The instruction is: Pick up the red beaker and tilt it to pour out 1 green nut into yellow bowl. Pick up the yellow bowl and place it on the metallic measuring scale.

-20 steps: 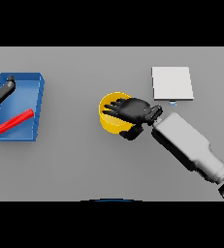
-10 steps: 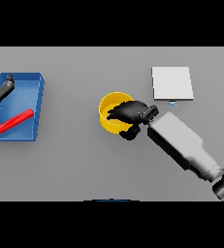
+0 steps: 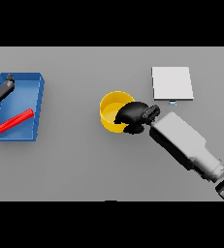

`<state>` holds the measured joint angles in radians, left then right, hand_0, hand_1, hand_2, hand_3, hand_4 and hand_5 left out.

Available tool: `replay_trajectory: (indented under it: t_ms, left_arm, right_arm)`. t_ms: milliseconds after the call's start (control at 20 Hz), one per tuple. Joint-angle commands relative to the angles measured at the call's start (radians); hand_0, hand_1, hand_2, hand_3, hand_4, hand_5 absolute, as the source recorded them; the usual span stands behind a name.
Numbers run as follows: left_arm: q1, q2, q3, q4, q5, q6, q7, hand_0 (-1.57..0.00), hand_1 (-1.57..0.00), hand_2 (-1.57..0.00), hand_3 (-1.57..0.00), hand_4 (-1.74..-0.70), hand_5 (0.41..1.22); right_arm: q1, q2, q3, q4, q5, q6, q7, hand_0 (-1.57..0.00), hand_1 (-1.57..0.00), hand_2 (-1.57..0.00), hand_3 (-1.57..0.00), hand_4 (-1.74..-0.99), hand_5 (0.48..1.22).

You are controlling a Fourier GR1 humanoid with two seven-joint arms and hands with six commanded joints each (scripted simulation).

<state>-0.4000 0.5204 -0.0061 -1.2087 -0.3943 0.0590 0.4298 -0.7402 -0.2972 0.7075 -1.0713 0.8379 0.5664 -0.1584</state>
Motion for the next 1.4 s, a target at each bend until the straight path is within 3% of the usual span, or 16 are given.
replay_trajectory:
  t_ms: [0,200,300,550,800,950,1100,1350]
  left_arm:
    - [-0.005,0.007,0.004,0.013,0.003,-0.008,0.000,0.00,0.00,0.00,0.00,-0.74,0.690]
    - [-0.016,0.004,0.002,0.032,-0.005,-0.001,0.003,0.00,0.00,0.00,0.00,-0.73,0.686]
    - [-0.012,0.006,0.003,0.025,-0.001,-0.005,0.001,0.00,0.00,0.00,0.00,-0.73,0.685]
    - [-0.003,0.004,-0.001,0.012,-0.002,-0.003,-0.007,0.00,0.00,0.00,0.00,-0.74,0.690]
    - [-0.004,0.006,0.003,0.026,-0.004,0.004,-0.020,0.00,0.00,0.00,0.00,-0.74,0.697]
    - [-0.024,0.010,0.009,0.022,0.007,-0.009,-0.009,0.00,0.00,0.00,0.00,-0.75,0.697]
    - [-0.023,0.014,0.004,0.023,-0.006,-0.006,0.000,0.00,0.00,0.00,0.00,-0.74,0.704]
    - [-0.009,0.017,0.007,0.003,-0.003,-0.008,0.007,0.00,0.00,0.00,0.00,-0.74,0.708]
  right_arm:
    - [0.006,-0.012,0.001,-0.007,-0.005,0.001,-0.007,-1.42,-1.42,-1.25,-1.27,-1.681,1.180]
    - [0.001,-0.012,-0.003,-0.022,-0.023,-0.004,0.016,-1.51,-1.51,-1.29,-1.39,-1.716,1.204]
    - [-0.007,-0.027,-0.005,-0.040,-0.028,0.000,0.001,-1.53,-1.53,-1.31,-1.40,-1.725,1.210]
    - [-0.029,-0.051,-0.043,-0.113,-0.054,0.056,0.062,-1.56,-1.56,-1.40,-1.27,-1.736,1.217]
    - [-0.026,-0.119,-0.098,-0.191,-0.070,0.057,0.078,-1.57,-1.57,-1.44,-1.26,-1.739,1.220]
    - [-0.044,-0.140,-0.131,-0.153,-0.078,0.037,0.055,-1.57,-1.57,-1.44,-1.38,-1.740,1.220]
    - [-0.068,-0.166,-0.170,-0.122,-0.085,0.029,0.056,-1.57,-1.57,-1.48,-1.28,-1.741,1.220]
    - [-0.097,-0.219,-0.227,-0.003,-0.062,-0.069,0.022,-1.57,-1.57,-1.54,-1.21,-1.741,1.221]
